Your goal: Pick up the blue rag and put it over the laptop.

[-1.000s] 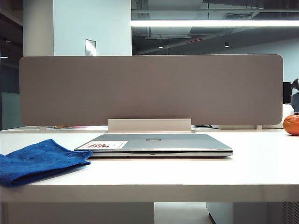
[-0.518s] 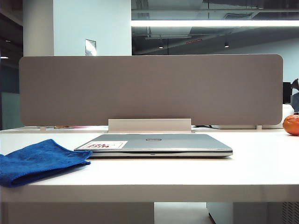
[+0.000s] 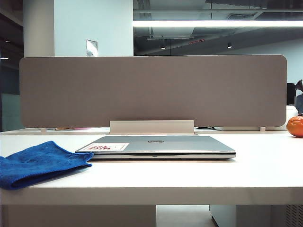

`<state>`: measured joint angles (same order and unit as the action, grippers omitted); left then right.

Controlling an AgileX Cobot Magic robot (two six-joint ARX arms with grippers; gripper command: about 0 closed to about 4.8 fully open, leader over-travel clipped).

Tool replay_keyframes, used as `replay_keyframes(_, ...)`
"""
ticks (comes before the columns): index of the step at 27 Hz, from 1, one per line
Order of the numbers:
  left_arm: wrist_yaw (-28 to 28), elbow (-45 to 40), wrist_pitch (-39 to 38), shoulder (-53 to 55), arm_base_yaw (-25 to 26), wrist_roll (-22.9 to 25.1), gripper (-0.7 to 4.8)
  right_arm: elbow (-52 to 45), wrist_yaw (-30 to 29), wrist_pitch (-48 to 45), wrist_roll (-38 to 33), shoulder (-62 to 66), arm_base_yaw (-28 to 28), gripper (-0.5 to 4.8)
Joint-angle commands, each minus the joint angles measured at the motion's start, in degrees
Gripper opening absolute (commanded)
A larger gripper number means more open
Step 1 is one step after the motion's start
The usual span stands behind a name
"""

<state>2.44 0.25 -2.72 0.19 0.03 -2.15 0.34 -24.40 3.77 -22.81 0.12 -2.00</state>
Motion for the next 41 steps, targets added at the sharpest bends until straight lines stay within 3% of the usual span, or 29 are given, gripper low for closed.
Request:
replay_keyframes(1,0.2,0.2,0.2,0.0,0.1,0.2,-0.06,-0.3,-9.6,-1.0,-4.0,-0.1,0.0,-0.05)
replay_keyframes(4,0.2,0.2,0.2,0.0,0.1,0.2,-0.06,-0.3,-17.2,-1.0,-9.4,-0.1,0.0,-0.05)
replay_keyframes(12,0.2,0.2,0.2,0.0,0.1,-0.6,-0.06,-0.3,-26.0,-1.0,-14.3,-0.1,0.0,-0.05)
replay_keyframes(17,0.3,0.5,0.2,0.0,0.1,-6.5,-0.06,-0.3,-26.2,-1.0,-14.9,-0.1,0.0,-0.05)
replay_keyframes(28,0.2,6.6,-3.7,1.6,0.1,-6.5,-0.06,-0.3,-25.6,-1.0,-14.8,-0.1,0.0,-0.05)
replay_keyframes(38,0.4,22.7,-5.1,22.2,0.1,-6.4,-0.06,-0.3,-25.2,-1.0,-14.7,-0.1,0.0,-0.05)
replay_keyframes(41,0.4,30.3,-7.5,32.6,0.1,-6.4,-0.06,-0.3,-25.2,-1.0,-14.7,-0.1,0.0,-0.05)
